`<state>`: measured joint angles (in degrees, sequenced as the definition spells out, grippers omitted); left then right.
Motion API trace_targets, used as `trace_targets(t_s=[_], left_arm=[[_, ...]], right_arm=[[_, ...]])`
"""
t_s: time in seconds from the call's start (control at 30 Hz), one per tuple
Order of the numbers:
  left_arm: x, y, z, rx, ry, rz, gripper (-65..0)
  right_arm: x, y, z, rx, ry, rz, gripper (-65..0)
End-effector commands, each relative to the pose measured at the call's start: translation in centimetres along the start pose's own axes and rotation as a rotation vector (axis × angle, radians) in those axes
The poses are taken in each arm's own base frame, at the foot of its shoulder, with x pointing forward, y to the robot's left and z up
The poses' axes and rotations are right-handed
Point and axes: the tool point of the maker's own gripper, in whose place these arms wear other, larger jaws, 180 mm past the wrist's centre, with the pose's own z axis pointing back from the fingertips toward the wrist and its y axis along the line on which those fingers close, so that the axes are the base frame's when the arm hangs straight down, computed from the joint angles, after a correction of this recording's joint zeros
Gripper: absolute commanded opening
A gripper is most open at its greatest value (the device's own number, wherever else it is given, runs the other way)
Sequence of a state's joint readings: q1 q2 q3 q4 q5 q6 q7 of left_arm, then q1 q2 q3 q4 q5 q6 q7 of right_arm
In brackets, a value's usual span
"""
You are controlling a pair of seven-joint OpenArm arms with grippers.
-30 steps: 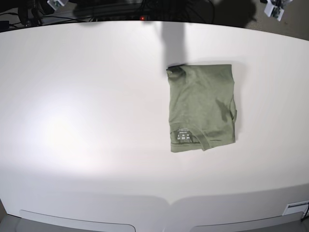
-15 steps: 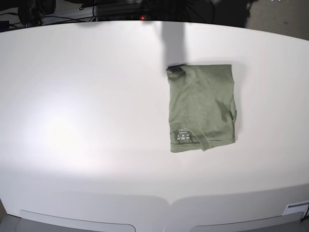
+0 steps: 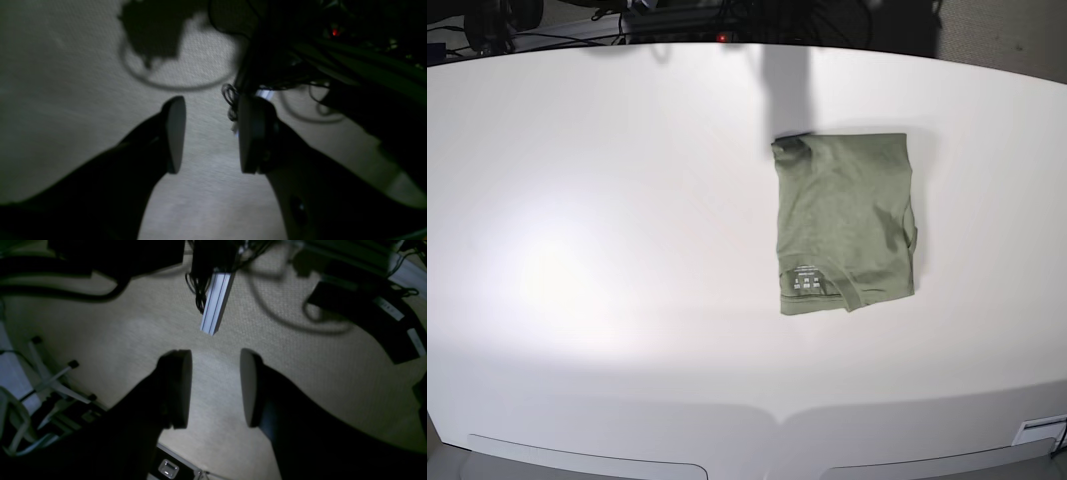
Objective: Fold the T-shirt properly
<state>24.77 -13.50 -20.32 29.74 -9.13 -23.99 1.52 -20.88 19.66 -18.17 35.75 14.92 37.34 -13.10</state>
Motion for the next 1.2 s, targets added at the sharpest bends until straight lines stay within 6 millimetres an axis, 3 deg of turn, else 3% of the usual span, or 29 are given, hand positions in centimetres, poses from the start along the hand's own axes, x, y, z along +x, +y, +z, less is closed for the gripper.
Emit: trace_targets(t_s=[0.0, 0.43, 0.73, 0.93, 1.03, 1.17], left_arm=[[-0.3, 0.9, 0.4, 0.012, 0.005, -0.017, -39.2], [-0.2, 0.9, 0.4, 0.012, 0.004, -0.018, -39.2], [0.0, 0.8, 0.4, 0.011, -0.002, -0.018, -39.2], [1.2, 0.5, 0.2, 0.004, -0.030, -0.023, -39.2], [2.3, 0.1, 0.0, -0.003, -0.052, -0.029, -39.2], [2.3, -0.4, -0.1, -0.012, -0.045, -0.028, -39.2]], right_arm=[[-0.3, -0.5, 0.3, 0.000, 0.006, -0.002, -40.4], [2.1, -0.8, 0.4, -0.004, -0.059, 0.004, -40.4], [3.2, 1.2, -0.6, 0.031, -0.095, 0.002, -40.4], [4.1, 2.7, -1.2, 0.057, -0.124, -0.001, -40.4], [4.7, 2.8, -1.2, 0.054, -0.156, 0.020, -40.4], [4.8, 2.8, -1.2, 0.049, -0.164, 0.040, -40.4]])
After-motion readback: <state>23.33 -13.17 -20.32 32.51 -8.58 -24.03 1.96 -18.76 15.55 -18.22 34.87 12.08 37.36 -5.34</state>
